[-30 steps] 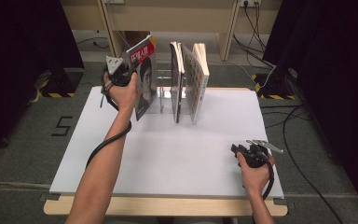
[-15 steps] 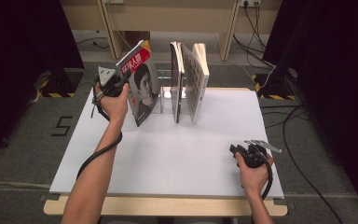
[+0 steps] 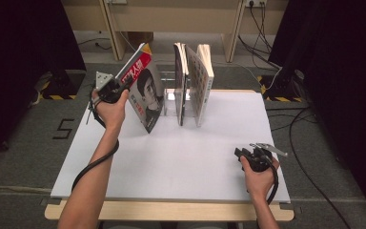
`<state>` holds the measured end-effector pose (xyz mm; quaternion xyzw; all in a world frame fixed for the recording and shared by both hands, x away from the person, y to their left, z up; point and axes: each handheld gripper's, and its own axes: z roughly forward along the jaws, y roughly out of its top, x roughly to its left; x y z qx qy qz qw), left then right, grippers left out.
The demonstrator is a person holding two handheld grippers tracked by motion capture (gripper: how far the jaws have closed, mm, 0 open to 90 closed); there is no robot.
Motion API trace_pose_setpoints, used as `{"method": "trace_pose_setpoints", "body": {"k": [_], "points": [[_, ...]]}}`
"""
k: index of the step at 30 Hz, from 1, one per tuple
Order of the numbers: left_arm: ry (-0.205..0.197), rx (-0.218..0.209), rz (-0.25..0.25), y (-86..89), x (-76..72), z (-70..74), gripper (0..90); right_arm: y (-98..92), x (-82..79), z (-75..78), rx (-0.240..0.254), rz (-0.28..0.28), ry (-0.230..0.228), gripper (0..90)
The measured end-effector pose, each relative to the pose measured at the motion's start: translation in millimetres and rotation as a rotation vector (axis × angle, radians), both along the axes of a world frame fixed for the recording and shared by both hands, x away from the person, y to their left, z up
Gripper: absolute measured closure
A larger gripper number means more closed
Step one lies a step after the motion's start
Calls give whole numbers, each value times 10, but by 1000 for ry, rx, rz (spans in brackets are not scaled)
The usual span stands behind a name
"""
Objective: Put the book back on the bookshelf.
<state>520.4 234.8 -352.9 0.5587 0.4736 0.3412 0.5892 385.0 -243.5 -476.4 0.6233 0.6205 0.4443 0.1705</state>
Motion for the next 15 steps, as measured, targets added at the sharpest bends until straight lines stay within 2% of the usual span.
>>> {"method": "trace_pose_setpoints", "body": {"k": [8, 11, 15], "points": [[38, -29, -42, -9, 51, 38, 747, -11, 2, 0, 3, -2, 1, 636], [76, -42, -76, -33, 101, 18, 715, -6, 2, -2, 3, -3, 4, 635], [93, -59, -72, -51, 136, 0, 703, -1, 4, -7, 1, 4, 3, 634]]}}
